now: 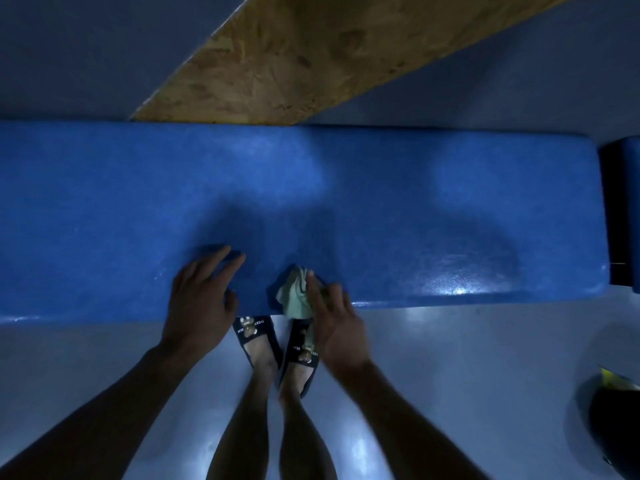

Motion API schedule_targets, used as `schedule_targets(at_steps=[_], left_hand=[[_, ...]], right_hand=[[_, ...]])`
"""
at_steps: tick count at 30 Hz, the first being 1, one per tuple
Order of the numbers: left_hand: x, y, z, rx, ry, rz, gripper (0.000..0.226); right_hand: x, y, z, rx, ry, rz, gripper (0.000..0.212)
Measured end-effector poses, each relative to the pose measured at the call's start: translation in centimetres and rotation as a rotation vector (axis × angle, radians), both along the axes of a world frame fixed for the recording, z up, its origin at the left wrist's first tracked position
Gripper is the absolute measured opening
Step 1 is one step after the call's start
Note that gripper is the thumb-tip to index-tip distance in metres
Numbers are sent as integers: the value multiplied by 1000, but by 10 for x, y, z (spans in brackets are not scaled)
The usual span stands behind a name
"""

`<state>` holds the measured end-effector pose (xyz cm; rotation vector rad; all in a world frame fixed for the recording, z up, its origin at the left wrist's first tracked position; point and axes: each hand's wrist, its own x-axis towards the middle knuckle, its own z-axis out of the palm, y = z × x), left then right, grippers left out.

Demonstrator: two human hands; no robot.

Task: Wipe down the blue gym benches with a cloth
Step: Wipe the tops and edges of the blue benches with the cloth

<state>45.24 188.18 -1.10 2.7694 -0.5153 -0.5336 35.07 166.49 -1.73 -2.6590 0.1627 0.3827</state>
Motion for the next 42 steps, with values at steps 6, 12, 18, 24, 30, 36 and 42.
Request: schedule_targets(at_steps=[6,12,18,24,30,36,42], left_hand=[[-6,7,2,-10,5,-21,59],[-20,12,4,-15,34,14,59],[-16,22,12,-42,-4,52,60],[-5,55,16,-97,-63,98,60],[-7,90,9,-71,0,108,58],[0,133,6,-47,46,106,62],[18,179,8,-77,-3,122,60]], right_hand=[[-13,-163,15,-185,153,-519,81],[3,-79,-5,-187,76,-726,71],[20,39,2,-26,-28,-42,72],[18,-97,10,-181,40,-151,75],[17,-111,14,-299,55,-598,44],[46,124,-11,-40,-53,-504,43],[62,122,8,-62,-17,66,37]])
